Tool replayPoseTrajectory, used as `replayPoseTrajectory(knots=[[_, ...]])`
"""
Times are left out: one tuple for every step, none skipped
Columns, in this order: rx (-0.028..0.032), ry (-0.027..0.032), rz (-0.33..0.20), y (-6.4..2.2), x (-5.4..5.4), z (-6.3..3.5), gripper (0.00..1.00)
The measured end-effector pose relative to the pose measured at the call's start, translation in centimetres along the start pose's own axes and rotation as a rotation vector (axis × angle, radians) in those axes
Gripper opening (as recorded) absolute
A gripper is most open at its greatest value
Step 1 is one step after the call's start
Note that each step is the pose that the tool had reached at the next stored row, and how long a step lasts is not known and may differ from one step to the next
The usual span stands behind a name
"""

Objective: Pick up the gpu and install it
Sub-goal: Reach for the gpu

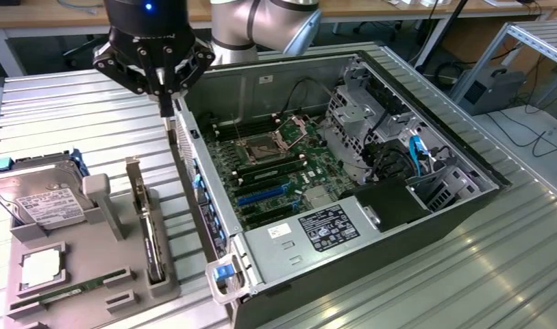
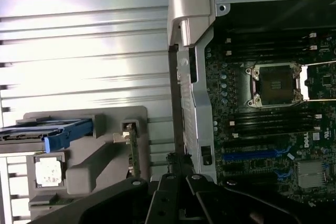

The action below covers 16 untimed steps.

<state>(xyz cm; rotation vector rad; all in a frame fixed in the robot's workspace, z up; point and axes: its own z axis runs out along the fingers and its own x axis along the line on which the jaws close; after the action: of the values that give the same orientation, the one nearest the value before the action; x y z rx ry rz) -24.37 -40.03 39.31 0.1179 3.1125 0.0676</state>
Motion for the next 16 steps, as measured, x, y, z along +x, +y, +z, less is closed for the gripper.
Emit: replayPoseTrajectory(knots=[[-0.0001,-0.0001,0.0,-0.02,0.2,0.0,0.11],[-0.0001,-0.0001,0.0,-0.03,0.4,-0.01,0.11],[0.0,0.0,0.0,-0.06,0.7,-0.02,0.11],[0.0,0.0,0.0,-0.07,1.0,-0.03,0.11],[0.0,0.0,0.0,-0.1,1.3,-0.04,0.11],[0.0,0.0,0.0,-0.13,1.7,-0.05,0.11],[0.0,0.0,0.0,-0.16,2.2,-0.06,0.11],[0.0,0.0,0.0,-0.19,2.5,-0.07,0.11],[-0.0001,-0.0001,0.0,-0.21,2.7,-0.07,0.11],[-0.0001,-0.0001,0.0,-0.23,3.0,-0.08,0.11],[0.0001,0.0,0.0,-0.25,3.3,-0.09,0.11],[-0.0001,-0.0001,0.0,-0.25,3.3,-0.08,0.11],[0.0,0.0,0.0,-0.25,3.3,-0.09,0.11],[0.0,0.0,0.0,-0.26,3.4,-0.09,0.11],[0.0,0.0,0.0,-0.28,3.7,-0.1,0.11],[-0.0001,0.0,0.0,-0.3,4.0,-0.11,0.11]])
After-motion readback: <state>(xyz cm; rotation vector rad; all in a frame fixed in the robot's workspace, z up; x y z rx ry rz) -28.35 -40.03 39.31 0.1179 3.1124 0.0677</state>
